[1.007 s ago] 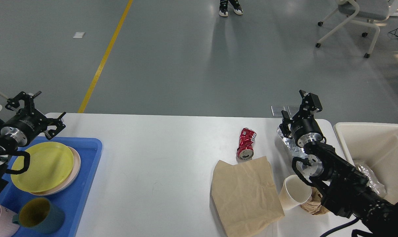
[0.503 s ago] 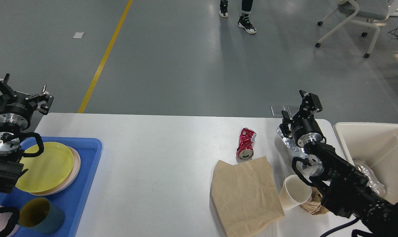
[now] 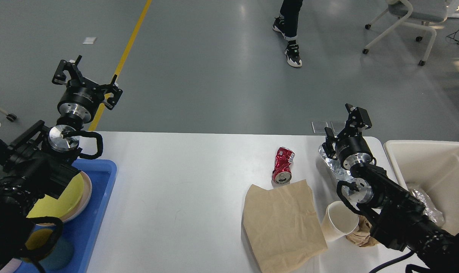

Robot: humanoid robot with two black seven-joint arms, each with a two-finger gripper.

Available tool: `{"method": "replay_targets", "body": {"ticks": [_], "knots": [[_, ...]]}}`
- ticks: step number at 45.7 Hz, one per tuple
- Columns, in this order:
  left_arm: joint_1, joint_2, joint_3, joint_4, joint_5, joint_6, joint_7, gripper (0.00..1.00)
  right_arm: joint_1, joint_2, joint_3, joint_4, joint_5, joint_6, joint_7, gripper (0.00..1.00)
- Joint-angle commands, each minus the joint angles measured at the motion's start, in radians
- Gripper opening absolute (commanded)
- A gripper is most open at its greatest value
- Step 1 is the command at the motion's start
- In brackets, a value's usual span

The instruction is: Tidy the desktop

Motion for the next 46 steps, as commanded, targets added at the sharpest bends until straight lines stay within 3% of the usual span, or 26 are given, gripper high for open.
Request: {"method": "replay_targets", "body": {"ticks": [1, 17, 28, 46], "knots": [[0.018, -0.05, -0.007, 0.002, -0.001, -0.057, -0.001, 0.96, 0.0, 0.0, 0.0, 0.0, 0.0, 0.0, 0.0, 1.0], [0.134, -0.095, 0.003, 0.002, 0.0, -0.096, 0.006, 0.96, 0.0, 0.0, 0.0, 0.0, 0.0, 0.0, 0.0, 1.0], [0.164, -0.115, 0.006, 0.005, 0.002, -0.083, 0.014, 0.96, 0.0, 0.0, 0.0, 0.0, 0.0, 0.0, 0.0, 1.0], [0.199, -0.118, -0.013, 0.002, 0.0, -0.151, -0.004, 0.96, 0.0, 0.0, 0.0, 0.0, 0.0, 0.0, 0.0, 1.0]]}}
